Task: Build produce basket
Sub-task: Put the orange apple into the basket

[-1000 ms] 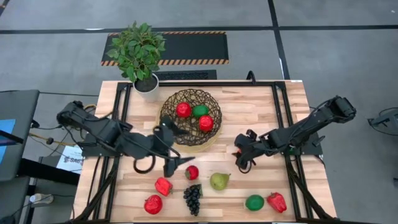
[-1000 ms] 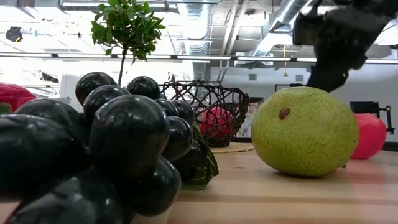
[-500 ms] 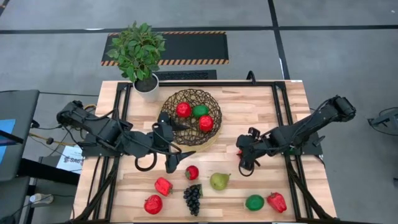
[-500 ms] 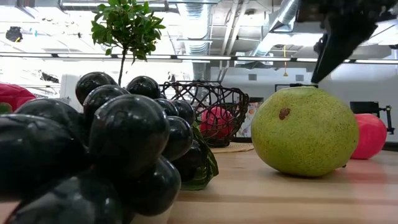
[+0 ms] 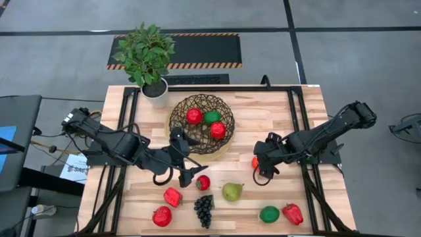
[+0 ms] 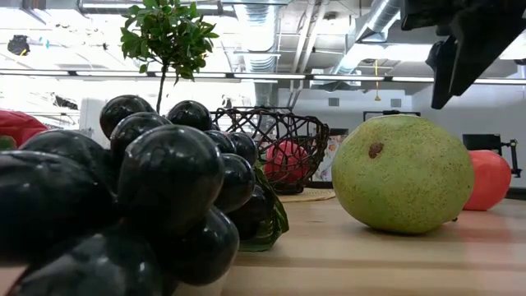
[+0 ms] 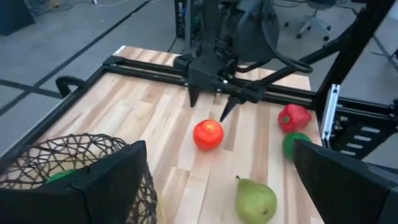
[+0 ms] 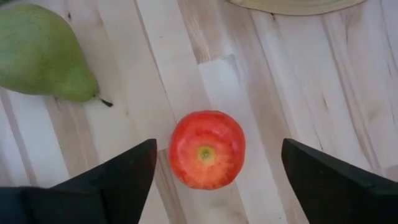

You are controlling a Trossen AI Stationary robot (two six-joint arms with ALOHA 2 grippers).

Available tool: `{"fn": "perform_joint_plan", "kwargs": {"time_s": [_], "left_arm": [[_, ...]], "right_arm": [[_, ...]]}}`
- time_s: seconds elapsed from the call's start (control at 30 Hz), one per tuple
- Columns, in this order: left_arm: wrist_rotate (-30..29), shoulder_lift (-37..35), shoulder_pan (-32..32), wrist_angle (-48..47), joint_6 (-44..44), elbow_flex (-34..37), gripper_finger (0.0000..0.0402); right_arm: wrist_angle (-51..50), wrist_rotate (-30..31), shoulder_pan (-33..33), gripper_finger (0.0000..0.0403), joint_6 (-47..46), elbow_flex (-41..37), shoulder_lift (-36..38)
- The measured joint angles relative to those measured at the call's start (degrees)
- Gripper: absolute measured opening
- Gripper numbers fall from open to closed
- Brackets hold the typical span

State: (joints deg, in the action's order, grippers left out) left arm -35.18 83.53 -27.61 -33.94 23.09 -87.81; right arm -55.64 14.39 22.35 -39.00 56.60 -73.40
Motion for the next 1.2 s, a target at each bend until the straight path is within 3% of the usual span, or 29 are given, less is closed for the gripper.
{"fn": "perform_joint_plan", "kwargs": {"time_s": [0.23, 0.37, 0.67, 0.73, 0.83, 1.0, 1.1, 1.2], "left_arm": [[1.99, 0.76, 0.18, 1.63, 1.35, 4.9, 0.0387], [7.41, 0.49, 2.29, 2.14, 5.75, 4.87, 0.0387], [8.64, 7.49, 1.63, 2.09, 4.04, 4.85, 0.0387], [12.29, 9.27, 1.99, 3.05, 6.68, 4.88, 0.0387], [17.42, 10.75, 2.22, 6.2, 10.09, 4.87, 0.0387], [13.71, 12.74, 0.81, 12.44, 5.55, 4.89, 0.0387], [16.62, 12.18, 1.28, 9.55, 4.03, 1.3, 0.0387], [18.7, 9.4, 2.53, 0.82, 2.09, -8.67, 0.0387]], "right_arm": [[2.02, -2.1, -0.41, 0.0368, 1.9, 1.55, -0.91], [-0.98, -1.97, -0.37, 0.0369, 4.86, 10.86, -0.09], [-8.65, 1.94, -2.01, 0.0368, 14.0, 29.71, -0.02], [-8.91, 2.85, -1.95, 0.0368, 14.28, 34.94, 0.1], [-10.0, 6.89, -1.27, 0.0368, 15.6, 40.82, 0.08], [-20.65, 16.82, -0.84, 0.0368, 13.6, 42.16, -0.09], [-25.02, 16.35, -1.8, 0.0368, 8.72, 41.61, -1.24], [-27.04, 14.09, 0.44, 0.0368, 3.67, 40.38, -1.43]]}}
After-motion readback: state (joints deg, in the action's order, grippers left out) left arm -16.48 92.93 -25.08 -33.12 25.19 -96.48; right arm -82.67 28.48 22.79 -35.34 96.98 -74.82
